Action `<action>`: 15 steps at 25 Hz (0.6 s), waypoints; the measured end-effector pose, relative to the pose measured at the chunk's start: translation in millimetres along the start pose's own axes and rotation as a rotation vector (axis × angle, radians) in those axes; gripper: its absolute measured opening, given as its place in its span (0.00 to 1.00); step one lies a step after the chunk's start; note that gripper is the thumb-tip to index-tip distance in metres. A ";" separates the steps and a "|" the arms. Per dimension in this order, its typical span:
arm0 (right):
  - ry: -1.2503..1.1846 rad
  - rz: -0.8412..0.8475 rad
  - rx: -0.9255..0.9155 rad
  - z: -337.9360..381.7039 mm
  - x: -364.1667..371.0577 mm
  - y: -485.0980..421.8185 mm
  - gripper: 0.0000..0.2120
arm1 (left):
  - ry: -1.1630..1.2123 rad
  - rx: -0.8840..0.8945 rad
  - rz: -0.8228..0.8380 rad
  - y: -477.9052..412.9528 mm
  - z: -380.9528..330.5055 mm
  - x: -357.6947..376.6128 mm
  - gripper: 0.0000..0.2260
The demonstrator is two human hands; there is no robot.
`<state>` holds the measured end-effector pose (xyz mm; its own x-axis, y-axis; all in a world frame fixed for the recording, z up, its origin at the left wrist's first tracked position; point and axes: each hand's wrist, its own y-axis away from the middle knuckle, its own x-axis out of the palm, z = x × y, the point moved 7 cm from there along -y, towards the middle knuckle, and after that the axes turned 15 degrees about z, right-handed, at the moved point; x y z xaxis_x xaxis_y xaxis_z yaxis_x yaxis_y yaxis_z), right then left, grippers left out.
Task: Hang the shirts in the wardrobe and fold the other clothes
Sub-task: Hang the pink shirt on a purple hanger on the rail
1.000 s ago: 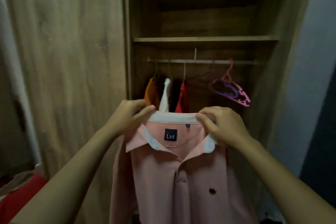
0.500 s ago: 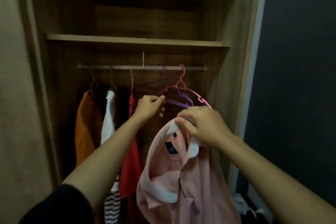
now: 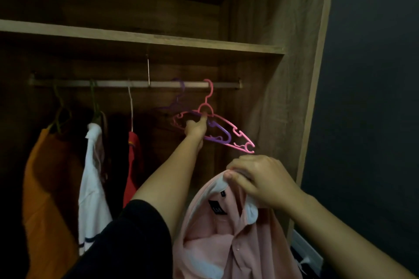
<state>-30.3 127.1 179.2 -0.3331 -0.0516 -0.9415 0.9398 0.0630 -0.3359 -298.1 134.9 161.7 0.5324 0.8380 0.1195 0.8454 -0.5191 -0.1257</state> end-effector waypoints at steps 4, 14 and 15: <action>-0.027 0.059 0.027 -3.5 16.5 -5.3 0.19 | 0.123 0.122 0.015 -5.7 -21.7 12.1 0.15; -0.074 0.323 -0.102 17.7 43.2 -24.7 0.04 | 0.110 0.048 0.045 65.4 -54.3 -24.0 0.07; -0.117 0.371 -0.108 19.6 44.9 -27.0 0.03 | 0.120 0.031 0.041 78.5 -54.4 -33.4 0.09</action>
<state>-69.1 103.5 146.5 0.0443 -0.1182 -0.9920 0.9789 0.2032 0.0195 -247.2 57.1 201.5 0.5697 0.7889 0.2304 0.8218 -0.5457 -0.1635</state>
